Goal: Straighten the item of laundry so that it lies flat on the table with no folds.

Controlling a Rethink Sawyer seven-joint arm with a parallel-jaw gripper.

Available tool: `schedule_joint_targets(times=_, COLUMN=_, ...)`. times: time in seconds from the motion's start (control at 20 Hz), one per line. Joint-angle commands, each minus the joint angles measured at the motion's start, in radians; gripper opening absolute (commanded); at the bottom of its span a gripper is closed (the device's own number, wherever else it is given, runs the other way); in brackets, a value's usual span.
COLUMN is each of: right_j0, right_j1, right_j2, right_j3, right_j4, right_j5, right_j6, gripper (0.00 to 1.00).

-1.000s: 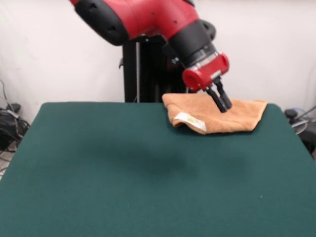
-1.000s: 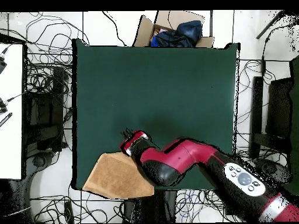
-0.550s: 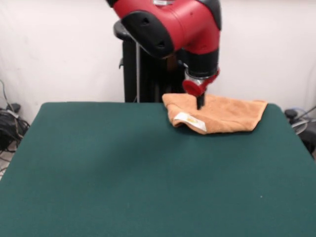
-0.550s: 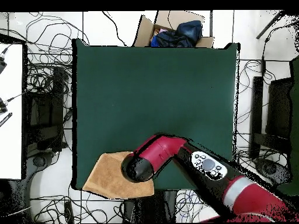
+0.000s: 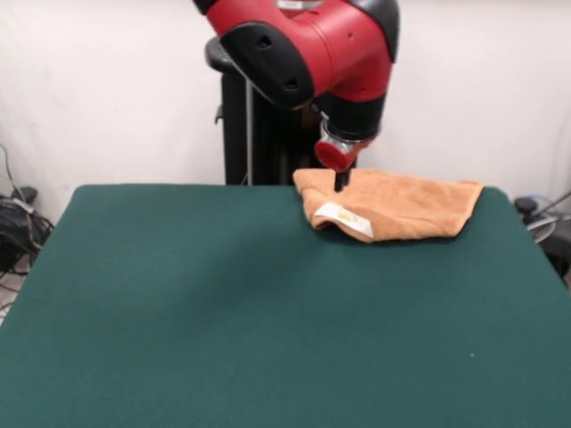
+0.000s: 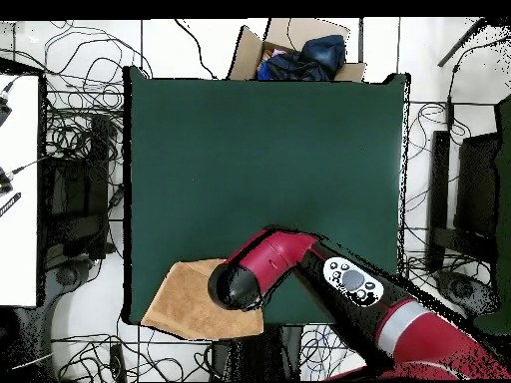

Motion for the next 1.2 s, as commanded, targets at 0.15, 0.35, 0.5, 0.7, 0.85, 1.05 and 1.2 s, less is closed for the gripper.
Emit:
schedule_joint_targets(times=0.15, right_j0=-0.019, right_j1=0.018, right_j2=-0.041, right_j3=-0.081, right_j4=-0.063, right_j5=-0.137, right_j6=-0.01, gripper=0.0)
schedule_joint_targets(times=0.35, right_j0=-0.005, right_j1=0.019, right_j2=-0.055, right_j3=-0.106, right_j4=-0.044, right_j5=-0.104, right_j6=-0.045, gripper=0.0)
schedule_joint_targets(times=0.5, right_j0=0.017, right_j1=0.039, right_j2=-0.076, right_j3=-0.137, right_j4=-0.049, right_j5=-0.065, right_j6=-0.065, gripper=0.0)
schedule_joint_targets(times=0.7, right_j0=0.035, right_j1=0.055, right_j2=-0.096, right_j3=-0.166, right_j4=-0.057, right_j5=-0.04, right_j6=-0.081, gripper=0.0)
schedule_joint_targets(times=0.85, right_j0=0.046, right_j1=0.056, right_j2=-0.107, right_j3=-0.174, right_j4=-0.06, right_j5=-0.044, right_j6=-0.083, gripper=0.0)
schedule_joint_targets(times=1.05, right_j0=0.059, right_j1=0.059, right_j2=-0.121, right_j3=-0.185, right_j4=-0.065, right_j5=-0.038, right_j6=-0.083, gripper=0.0)
schedule_joint_targets(times=1.2, right_j0=0.064, right_j1=0.059, right_j2=-0.128, right_j3=-0.188, right_j4=-0.063, right_j5=-0.035, right_j6=-0.089, gripper=1.0)
